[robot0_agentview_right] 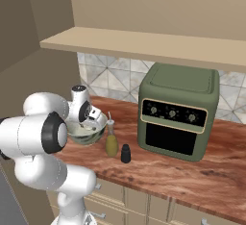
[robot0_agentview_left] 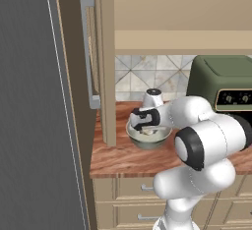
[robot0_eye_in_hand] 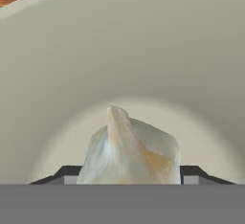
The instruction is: Retrieve the bottle and the shaker from the cabinet and place them next to the mixing bowl on the counter. Then add garlic from the fridge to the mixing bowl.
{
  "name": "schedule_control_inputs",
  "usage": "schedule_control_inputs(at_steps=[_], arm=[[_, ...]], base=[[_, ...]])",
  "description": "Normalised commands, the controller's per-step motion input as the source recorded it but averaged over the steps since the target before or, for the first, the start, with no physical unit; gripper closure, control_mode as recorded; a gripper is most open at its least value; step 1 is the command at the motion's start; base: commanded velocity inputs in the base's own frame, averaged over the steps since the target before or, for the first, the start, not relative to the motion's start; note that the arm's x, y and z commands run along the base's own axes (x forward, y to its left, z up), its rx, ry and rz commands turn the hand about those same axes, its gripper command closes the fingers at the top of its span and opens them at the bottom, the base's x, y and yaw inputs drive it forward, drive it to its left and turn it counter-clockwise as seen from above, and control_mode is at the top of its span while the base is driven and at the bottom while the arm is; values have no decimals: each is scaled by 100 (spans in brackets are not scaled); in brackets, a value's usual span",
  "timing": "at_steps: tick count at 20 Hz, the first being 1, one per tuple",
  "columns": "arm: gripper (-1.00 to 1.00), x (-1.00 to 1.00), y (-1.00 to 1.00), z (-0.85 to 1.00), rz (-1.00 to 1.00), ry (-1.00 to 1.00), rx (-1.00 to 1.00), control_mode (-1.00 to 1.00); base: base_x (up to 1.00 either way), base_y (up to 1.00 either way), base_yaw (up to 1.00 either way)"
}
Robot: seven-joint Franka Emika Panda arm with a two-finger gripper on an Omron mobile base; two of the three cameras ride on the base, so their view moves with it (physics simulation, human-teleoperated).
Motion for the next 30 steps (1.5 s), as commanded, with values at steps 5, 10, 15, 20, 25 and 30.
schedule_control_inputs(at_steps=[5, 10, 15, 20, 25, 30], arm=[[100, 3, 0, -6, 0, 0, 0, -100], [-100, 0, 0, 0, 0, 0, 0, -100], [-100, 0, 0, 4, 0, 0, 0, -100], [-100, -3, -4, 28, 0, 0, 0, -100], [-100, -4, -1, 69, 0, 0, 0, -100], [-100, -57, -19, 75, 0, 0, 3, -100]], base=[[0, 0, 0], [0, 0, 0], [0, 0, 0], [0, 0, 0], [0, 0, 0], [0, 0, 0]])
